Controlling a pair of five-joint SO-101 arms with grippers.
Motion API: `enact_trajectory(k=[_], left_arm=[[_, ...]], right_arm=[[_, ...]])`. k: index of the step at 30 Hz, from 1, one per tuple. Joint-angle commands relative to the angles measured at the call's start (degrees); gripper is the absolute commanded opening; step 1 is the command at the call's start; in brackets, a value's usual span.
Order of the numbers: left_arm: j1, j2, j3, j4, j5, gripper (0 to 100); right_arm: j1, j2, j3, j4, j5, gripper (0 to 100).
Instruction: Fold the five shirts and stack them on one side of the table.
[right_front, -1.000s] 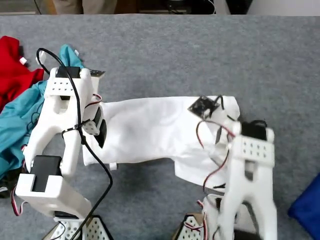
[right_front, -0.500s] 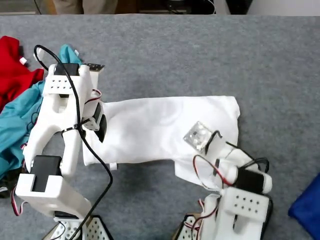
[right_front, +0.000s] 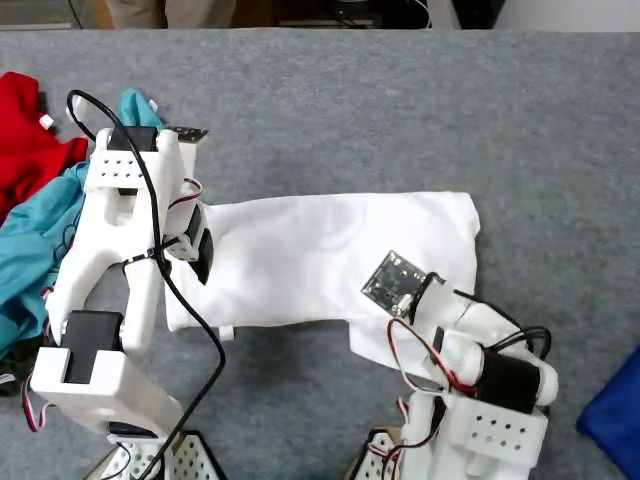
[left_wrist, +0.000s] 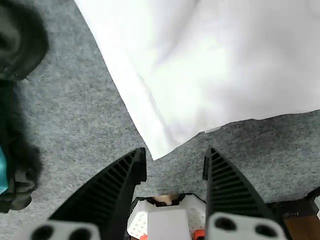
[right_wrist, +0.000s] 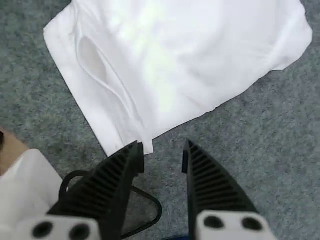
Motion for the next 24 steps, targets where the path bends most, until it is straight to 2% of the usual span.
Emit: enact_trajectory(k=[1,7,12,18,22,24], left_arm=[[0.00,-2.42,-3.60,0.70,2.37,20],[0.00,-2.42,-3.60,0.79,3.08,20],[-0.26,-2.42,-3.52,0.79,3.08,20],[-0.35,-2.42,-3.43,0.79,3.08,20],[-0.35,-2.42,-1.67,0.79,3.08,20],[-0.35,-2.42,-0.62,0.79,3.08,20]], right_arm=[[0.48,7.96,-1.98,-3.60,-0.26,14.9],[0.31,27.74,-3.56,-14.15,-2.55,14.9],[0.31,39.78,-8.31,-16.18,-2.55,14.8],[0.31,46.46,-10.86,-16.00,-2.55,14.3],[0.31,48.04,-10.59,-15.82,-2.20,5.7],[0.31,48.31,-10.51,-15.12,-2.11,4.4]])
